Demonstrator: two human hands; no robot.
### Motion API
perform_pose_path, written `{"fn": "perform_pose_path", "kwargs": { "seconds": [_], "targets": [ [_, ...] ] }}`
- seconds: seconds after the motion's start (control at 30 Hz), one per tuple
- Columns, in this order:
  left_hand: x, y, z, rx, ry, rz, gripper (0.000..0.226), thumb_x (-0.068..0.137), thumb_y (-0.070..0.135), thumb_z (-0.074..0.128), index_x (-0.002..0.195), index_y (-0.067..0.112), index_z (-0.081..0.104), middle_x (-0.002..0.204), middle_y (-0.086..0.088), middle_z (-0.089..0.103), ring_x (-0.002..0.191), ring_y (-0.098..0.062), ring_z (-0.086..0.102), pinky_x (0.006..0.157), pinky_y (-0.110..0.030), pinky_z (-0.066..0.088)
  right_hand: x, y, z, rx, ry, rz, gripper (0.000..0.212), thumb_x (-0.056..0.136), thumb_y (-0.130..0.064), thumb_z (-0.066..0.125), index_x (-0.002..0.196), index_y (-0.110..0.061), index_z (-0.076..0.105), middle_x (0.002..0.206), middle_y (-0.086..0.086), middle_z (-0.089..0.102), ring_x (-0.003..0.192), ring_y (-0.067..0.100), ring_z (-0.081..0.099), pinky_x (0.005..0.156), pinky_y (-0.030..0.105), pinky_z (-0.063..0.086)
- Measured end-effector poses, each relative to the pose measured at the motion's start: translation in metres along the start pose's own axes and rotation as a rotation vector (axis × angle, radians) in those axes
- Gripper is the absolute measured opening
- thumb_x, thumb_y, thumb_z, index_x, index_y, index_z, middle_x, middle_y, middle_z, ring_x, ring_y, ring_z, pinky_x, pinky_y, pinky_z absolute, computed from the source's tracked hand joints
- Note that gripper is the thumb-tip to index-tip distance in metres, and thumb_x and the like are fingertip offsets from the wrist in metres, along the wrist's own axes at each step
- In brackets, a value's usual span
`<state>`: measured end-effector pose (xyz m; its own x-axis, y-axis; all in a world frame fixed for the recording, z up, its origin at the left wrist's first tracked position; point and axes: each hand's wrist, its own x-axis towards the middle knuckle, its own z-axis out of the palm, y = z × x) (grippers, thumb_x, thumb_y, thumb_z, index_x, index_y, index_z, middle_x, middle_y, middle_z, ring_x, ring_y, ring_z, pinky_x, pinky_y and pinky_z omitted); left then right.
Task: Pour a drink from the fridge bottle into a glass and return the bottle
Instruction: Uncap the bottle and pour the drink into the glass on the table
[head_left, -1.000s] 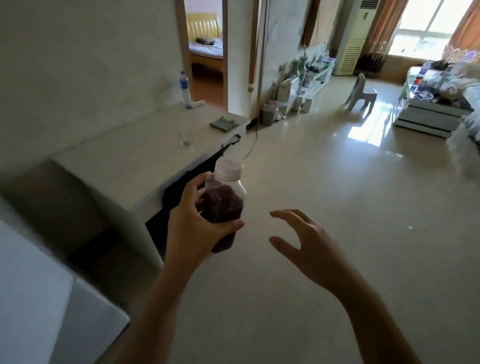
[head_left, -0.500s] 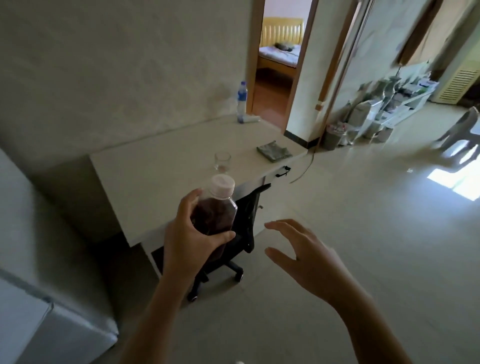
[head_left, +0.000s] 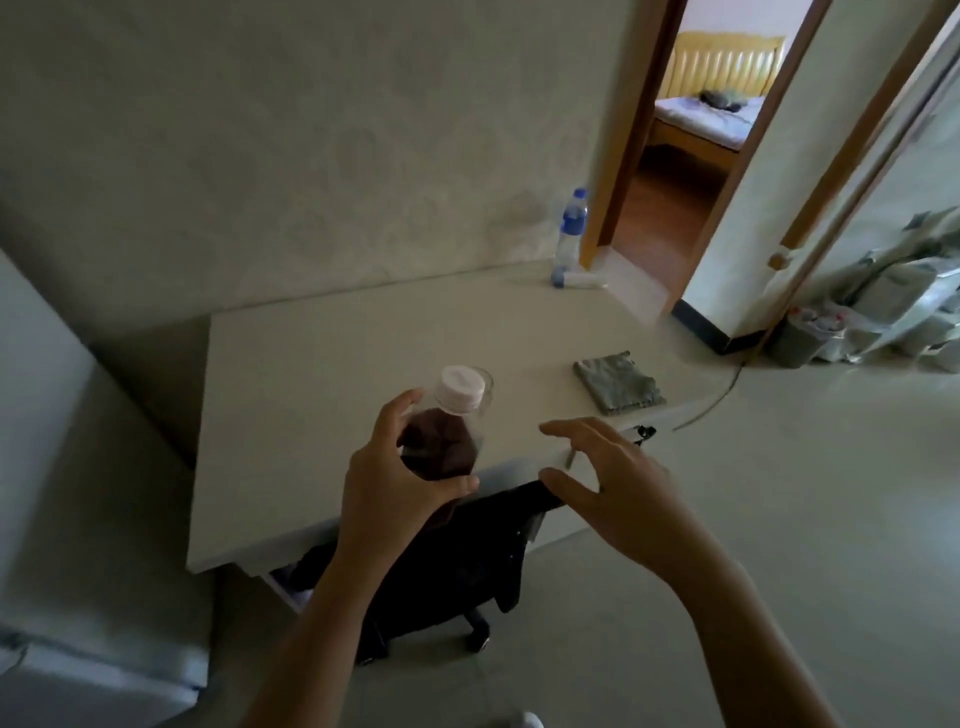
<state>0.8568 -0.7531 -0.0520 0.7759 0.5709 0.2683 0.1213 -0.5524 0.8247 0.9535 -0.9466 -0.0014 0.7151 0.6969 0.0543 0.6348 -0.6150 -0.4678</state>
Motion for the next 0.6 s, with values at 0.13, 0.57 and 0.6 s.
{"fn": "perform_pose_path", "kwargs": {
  "seconds": [0.13,0.57,0.6],
  "targets": [
    [0.036,-0.001,0.023,0.027,0.083,-0.062,0.098,0.047,0.039,0.089,0.131,0.031,0.04,0.12,0.003,0.063,0.105,-0.013,0.062,0.088,-0.032,0.055,0.076,0.009,-0.019,0.064,-0.016,-0.152,0.044,0.088,-0.054,0.046,0.13,-0.042,0.039,0.128,-0.017,0.051,0.104,0.002,0.054,0.084,0.026,0.047],
    [0.142,-0.026,0.037,0.045,0.187,-0.144,0.092,0.048,0.042,0.089,0.125,0.04,0.038,0.103,0.019,0.057,0.094,0.0,0.058,0.082,-0.012,0.048,0.265,-0.053,0.002,-0.228,0.041,-0.335,0.036,0.087,-0.055,0.041,0.094,-0.02,0.049,0.062,-0.007,0.052,0.053,0.012,0.049,0.054,0.026,0.038],
    [0.148,-0.028,0.035,0.047,0.181,-0.145,0.093,0.048,0.043,0.089,0.126,0.039,0.039,0.103,0.02,0.057,0.093,0.0,0.059,0.081,-0.008,0.047,0.272,-0.053,0.002,-0.225,0.06,-0.362,0.033,0.087,-0.053,0.042,0.09,-0.02,0.047,0.058,-0.008,0.049,0.05,0.011,0.047,0.053,0.026,0.039]
  ]
}}
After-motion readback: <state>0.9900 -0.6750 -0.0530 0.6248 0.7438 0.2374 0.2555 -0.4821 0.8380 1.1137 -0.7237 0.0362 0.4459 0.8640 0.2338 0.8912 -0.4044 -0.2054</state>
